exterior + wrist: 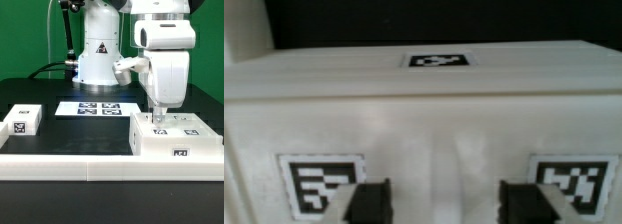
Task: Assemble cabinet
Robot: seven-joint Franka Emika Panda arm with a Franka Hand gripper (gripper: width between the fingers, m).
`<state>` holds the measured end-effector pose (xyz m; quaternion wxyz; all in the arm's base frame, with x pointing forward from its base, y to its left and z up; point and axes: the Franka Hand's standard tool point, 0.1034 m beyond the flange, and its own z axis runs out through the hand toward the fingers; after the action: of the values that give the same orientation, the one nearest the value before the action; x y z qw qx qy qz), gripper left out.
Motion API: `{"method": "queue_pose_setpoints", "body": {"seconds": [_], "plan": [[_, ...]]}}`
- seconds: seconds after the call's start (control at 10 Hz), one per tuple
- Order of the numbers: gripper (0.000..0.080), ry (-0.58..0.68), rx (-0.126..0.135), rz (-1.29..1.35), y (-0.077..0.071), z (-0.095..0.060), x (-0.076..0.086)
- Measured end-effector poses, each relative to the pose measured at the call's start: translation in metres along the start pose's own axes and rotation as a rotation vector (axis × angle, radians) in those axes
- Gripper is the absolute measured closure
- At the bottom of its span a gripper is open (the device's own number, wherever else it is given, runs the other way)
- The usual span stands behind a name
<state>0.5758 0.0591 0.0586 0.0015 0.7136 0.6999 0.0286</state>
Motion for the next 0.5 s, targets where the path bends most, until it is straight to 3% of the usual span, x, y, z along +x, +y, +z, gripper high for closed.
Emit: {"method": "queue_pose_setpoints", "body": {"seconds": [0.1,0.2,0.3,0.4,0.5], "plan": [[0.0471,0.0,0.0,0.0,-0.0001,0.0002,0.0],[0.027,0.0,0.001,0.0,-0.0002,0.0003,0.0],[0.0135,0.0,0.001,0.0,-0.0002,0.0004,0.0],[0.0135,0.0,0.001,0.0,-0.0002,0.0004,-0.0001],[0.0028,0.0,0.001,0.0,-0.0003,0.0004,-0.0001]]}}
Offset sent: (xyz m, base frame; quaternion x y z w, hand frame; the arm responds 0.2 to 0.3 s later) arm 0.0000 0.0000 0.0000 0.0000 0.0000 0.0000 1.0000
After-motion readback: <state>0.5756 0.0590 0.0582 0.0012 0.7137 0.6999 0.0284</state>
